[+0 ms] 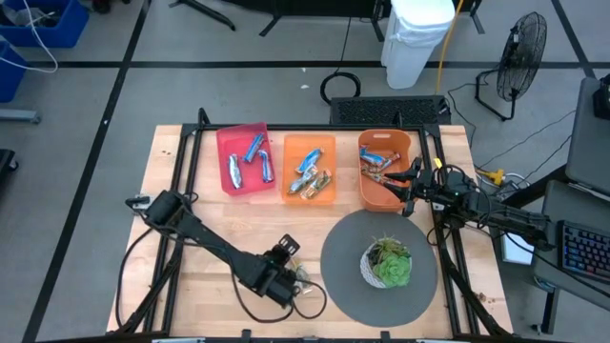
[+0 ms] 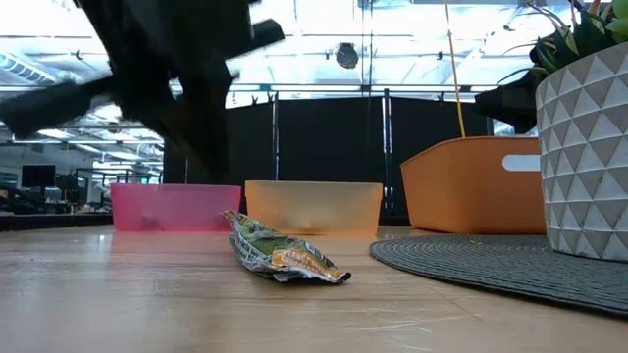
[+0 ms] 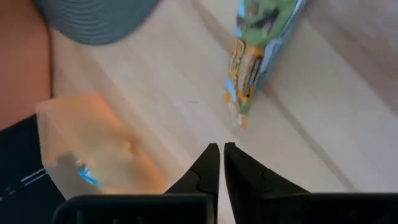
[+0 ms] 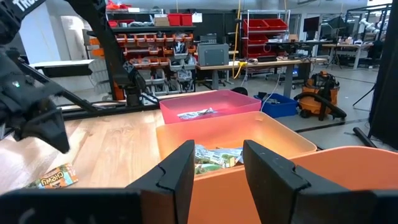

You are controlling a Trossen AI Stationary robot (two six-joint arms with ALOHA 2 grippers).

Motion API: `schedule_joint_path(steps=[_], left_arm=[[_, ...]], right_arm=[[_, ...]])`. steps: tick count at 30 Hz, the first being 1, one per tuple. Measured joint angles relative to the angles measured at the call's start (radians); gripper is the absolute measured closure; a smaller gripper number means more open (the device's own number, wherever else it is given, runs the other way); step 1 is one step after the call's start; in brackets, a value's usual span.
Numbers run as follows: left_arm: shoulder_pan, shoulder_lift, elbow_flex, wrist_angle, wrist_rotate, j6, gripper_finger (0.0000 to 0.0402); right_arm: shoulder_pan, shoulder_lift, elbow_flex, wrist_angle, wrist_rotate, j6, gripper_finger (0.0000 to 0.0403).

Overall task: Pick and place Granola Bars by type
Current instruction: Put the yellow granola bar into the left orange bin

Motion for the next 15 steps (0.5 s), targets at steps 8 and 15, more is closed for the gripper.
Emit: schedule_joint_path(steps=[8,15], left_arm=[[0.022,0.009,-0.001,0.038,-0.005,-0.034,0.0291],[0.015,0.009,0.000,0.056,0.061,-0.036,0.0233]], right_arm=[[0.000,0.000,0.000,0.000,0.000,0.000,0.0275],[0.000,0.000,0.000,0.000,0.000,0.000,0.0275]])
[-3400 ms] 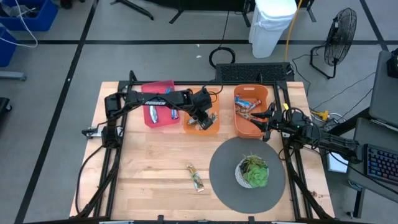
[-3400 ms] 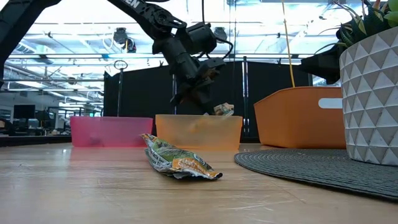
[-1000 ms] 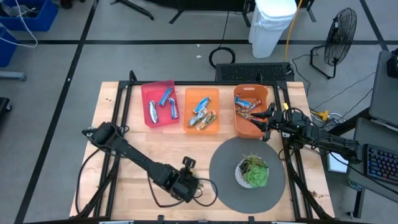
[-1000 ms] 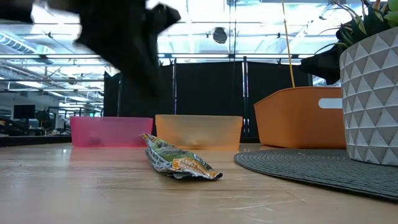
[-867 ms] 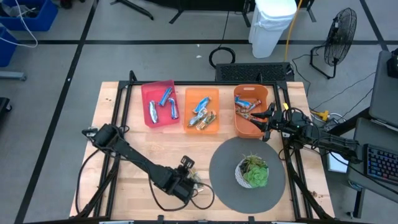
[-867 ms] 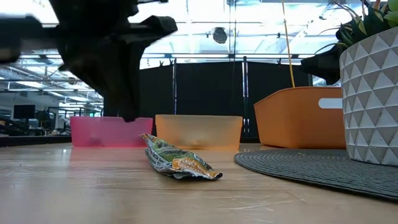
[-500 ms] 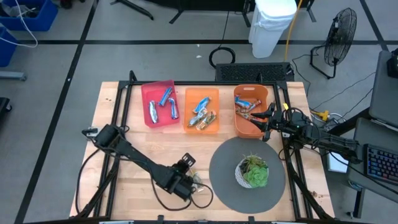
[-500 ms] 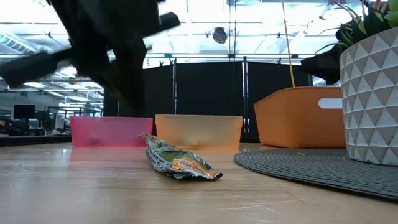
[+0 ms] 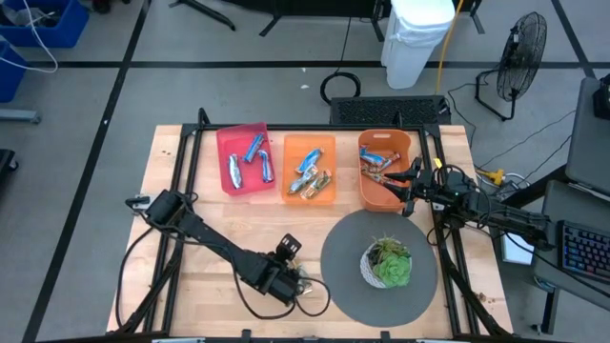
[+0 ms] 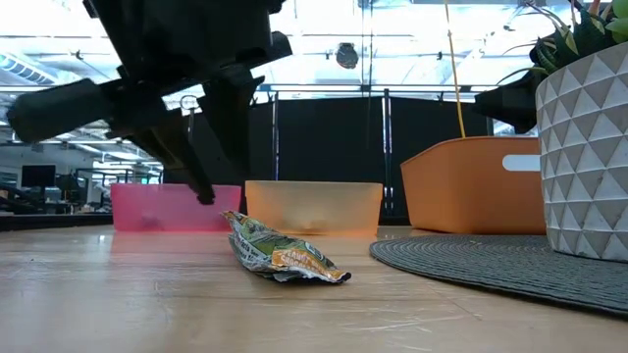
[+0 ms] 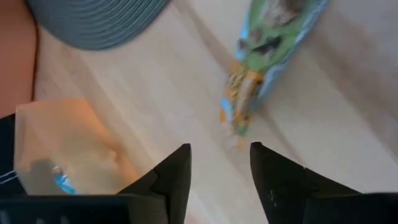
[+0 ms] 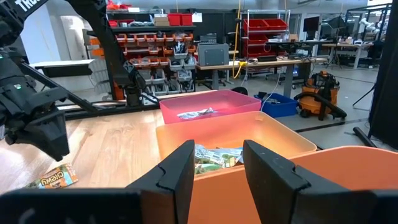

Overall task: Pick and place Granola Bars by type
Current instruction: Put the yellow granola bar into the left orange bin

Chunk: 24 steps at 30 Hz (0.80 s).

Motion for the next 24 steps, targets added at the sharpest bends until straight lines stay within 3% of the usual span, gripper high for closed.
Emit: schedule_joint_path(steps=[24], left_arm=[[-0.004,0.040,0.000,0.143,0.034,-0.011,0.0229]], right_arm=[[0.000,0.000,0.000,0.001,0.000,0.000,0.0275]])
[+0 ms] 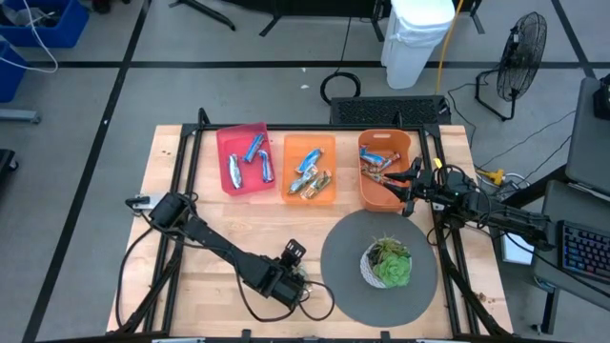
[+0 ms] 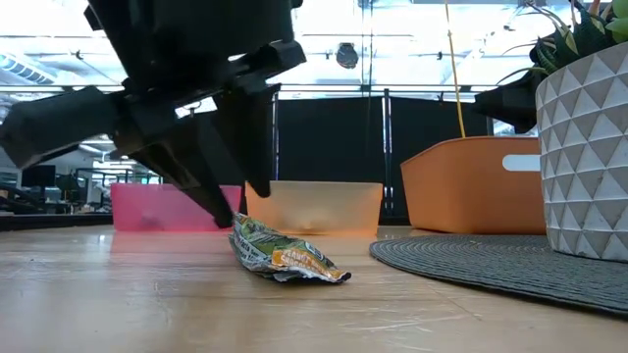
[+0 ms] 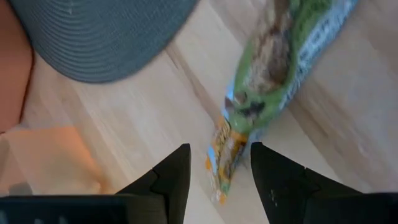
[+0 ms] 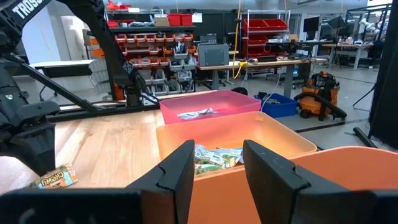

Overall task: Pick and place Granola Bars by type
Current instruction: Put the yellow granola bar into the left orange bin

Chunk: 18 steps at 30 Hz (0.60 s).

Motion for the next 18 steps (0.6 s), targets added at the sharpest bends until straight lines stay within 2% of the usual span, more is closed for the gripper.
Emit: schedule_joint_path(steps=[9,18], left_arm=[[0.007,0.049,0.001,0.026,0.027,0.004,0.0229],[0.008,0.056,0.002,0.026,0.005,0.029,0.0229]], right_arm=[[0.000,0.000,0.000,-0.001,0.000,0.000,0.0275],[0.000,0.000,0.000,0.000,0.000,0.000,0.0275]])
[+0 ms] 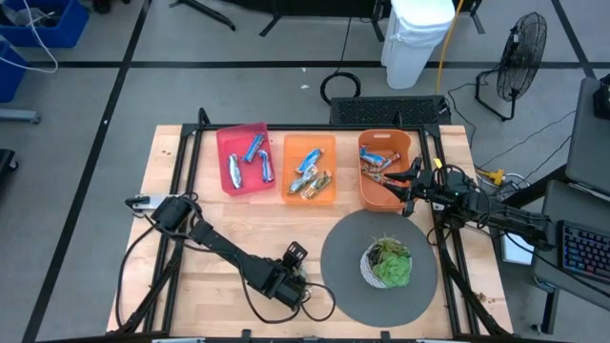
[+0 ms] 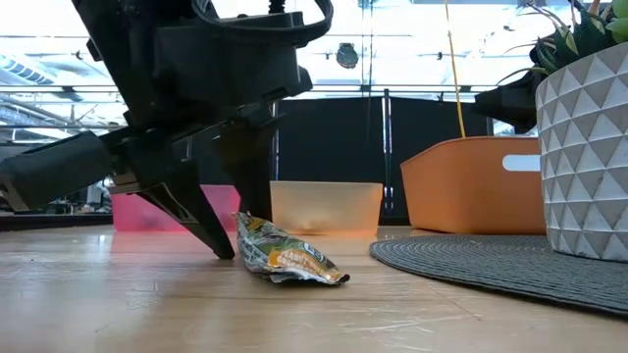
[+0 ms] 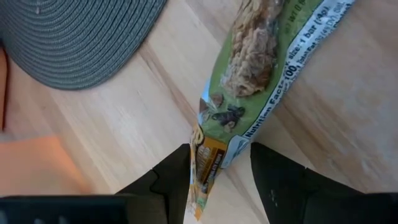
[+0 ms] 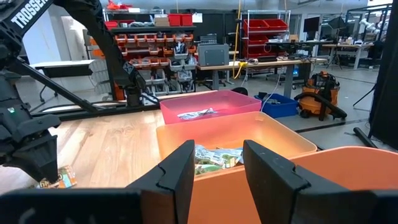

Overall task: Pick and place Granola Bars by type
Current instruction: Put the yellow granola bar into the left orange bin

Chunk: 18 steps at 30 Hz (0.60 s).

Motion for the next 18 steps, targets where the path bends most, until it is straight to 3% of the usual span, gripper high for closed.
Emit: schedule_joint_path(steps=[18], left_arm=[[0.002,0.000,-0.001,0.000,-0.005,-0.030,0.0229]], right_arm=[[0.000,0.000,0.000,0.000,0.000,0.000,0.0275]])
